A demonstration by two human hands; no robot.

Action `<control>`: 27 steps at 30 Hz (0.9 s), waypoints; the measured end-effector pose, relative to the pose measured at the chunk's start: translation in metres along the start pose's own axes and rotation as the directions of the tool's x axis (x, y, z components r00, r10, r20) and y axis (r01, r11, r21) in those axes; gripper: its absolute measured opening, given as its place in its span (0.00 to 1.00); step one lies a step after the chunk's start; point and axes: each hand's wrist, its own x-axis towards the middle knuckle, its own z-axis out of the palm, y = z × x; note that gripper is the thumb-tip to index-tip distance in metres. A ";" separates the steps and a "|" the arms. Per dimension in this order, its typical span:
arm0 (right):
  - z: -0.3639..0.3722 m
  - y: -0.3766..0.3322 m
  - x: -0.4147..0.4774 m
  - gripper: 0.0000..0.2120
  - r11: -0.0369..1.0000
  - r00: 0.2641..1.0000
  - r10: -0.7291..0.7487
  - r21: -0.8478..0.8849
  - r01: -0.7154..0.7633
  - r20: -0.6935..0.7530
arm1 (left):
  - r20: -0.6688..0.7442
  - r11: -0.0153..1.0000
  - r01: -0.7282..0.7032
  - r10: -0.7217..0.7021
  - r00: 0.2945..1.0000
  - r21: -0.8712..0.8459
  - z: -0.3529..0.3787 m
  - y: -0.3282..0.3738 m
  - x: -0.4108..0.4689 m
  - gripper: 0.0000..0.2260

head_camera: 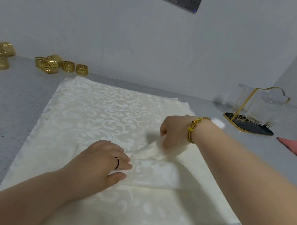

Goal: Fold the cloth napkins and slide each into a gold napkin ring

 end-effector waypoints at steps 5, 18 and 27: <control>0.005 -0.037 -0.024 0.14 0.922 0.928 -0.074 -0.380 -0.076 -0.364 | -0.201 0.971 0.090 -0.136 0.970 -0.223 -0.003 0.002 -0.002 0.15; 0.044 -0.120 -0.011 0.15 0.619 0.934 -0.264 -0.785 -0.027 -0.241 | 0.055 0.353 0.294 -0.552 0.832 -0.888 -0.053 -0.021 -0.029 0.12; 0.037 -0.132 -0.005 0.18 0.652 0.975 -0.149 -0.757 -0.027 -0.163 | -0.002 0.737 0.246 -0.318 0.948 -0.629 -0.086 0.014 0.047 0.20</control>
